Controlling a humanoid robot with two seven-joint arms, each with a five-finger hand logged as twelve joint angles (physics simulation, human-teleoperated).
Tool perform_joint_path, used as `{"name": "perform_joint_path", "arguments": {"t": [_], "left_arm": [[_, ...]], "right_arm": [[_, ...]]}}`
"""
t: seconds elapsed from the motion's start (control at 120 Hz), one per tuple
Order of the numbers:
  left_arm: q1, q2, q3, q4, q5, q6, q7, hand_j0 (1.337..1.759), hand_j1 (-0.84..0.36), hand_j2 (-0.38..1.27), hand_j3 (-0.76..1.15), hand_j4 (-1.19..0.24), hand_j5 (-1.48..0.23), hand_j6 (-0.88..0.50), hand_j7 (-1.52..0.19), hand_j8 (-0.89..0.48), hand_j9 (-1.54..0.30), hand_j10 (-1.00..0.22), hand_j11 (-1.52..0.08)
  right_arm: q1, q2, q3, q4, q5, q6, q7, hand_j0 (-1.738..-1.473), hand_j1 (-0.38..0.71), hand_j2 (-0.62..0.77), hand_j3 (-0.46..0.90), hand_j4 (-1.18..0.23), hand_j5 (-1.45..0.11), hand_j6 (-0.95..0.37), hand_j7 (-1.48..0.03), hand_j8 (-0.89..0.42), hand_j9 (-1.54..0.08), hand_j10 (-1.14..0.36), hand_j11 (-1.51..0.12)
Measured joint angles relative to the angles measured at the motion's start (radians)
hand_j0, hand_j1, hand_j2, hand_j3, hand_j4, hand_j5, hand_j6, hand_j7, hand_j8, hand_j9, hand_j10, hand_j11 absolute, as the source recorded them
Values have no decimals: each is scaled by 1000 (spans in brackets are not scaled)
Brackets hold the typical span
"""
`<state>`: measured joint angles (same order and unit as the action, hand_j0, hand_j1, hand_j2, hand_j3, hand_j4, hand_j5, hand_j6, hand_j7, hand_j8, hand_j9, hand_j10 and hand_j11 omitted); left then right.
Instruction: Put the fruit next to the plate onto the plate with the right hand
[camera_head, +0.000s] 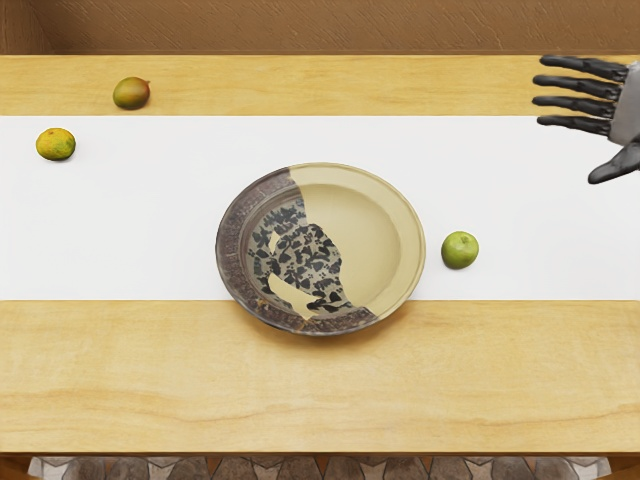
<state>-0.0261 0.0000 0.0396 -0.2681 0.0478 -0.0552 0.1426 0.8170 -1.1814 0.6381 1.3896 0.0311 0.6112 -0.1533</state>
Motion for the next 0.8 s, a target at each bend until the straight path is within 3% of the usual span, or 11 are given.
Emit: {"name": "perform_joint_path", "arguments": {"t": [0.183, 0.283, 0.35, 0.45, 0.517, 0.658, 0.8], "left_arm": [[0, 0, 0, 0, 0, 0, 0, 1658, 349, 0, 0, 0, 0, 0, 0, 0, 0, 0, 0], [0, 0, 0, 0, 0, 0, 0, 1658, 349, 0, 0, 0, 0, 0, 0, 0, 0, 0, 0], [1, 0, 0, 1, 0, 0, 0, 1658, 349, 0, 0, 0, 0, 0, 0, 0, 0, 0, 0], [0, 0, 0, 0, 0, 0, 0, 1658, 349, 0, 0, 0, 0, 0, 0, 0, 0, 0, 0], [0, 0, 0, 0, 0, 0, 0, 1658, 349, 0, 0, 0, 0, 0, 0, 0, 0, 0, 0], [0, 0, 0, 0, 0, 0, 0, 1658, 349, 0, 0, 0, 0, 0, 0, 0, 0, 0, 0], [0, 0, 0, 0, 0, 0, 0, 1658, 349, 0, 0, 0, 0, 0, 0, 0, 0, 0, 0]], "right_arm": [[48, 46, 5, 3, -89, 0, -6, -1658, -284, -9, 0, -54, -72, -54, -72, -54, -72, -55, -72], [102, 56, 3, 15, -311, 0, -7, -1658, -297, -7, 0, -44, -58, -44, -58, -44, -58, -45, -58], [119, 64, 1, 86, -484, -6, -12, -1658, -302, -6, 0, -41, -53, -41, -53, -41, -53, -41, -53], [126, 118, -13, 158, -678, -103, -105, -1658, -302, -6, 0, -43, -53, -44, -53, -43, -53, -43, -53], [125, 153, -47, 183, -750, -209, -143, -1658, -285, -9, 0, -58, -72, -59, -72, -59, -72, -58, -72], [116, 237, -171, 257, -851, -509, -168, -1658, -265, -12, 0, -76, -94, -78, -94, -77, -94, -75, -94], [75, 293, -229, 278, -907, -621, -172, -1658, -259, -13, 0, -81, -100, -83, -100, -82, -100, -80, -100]]}}
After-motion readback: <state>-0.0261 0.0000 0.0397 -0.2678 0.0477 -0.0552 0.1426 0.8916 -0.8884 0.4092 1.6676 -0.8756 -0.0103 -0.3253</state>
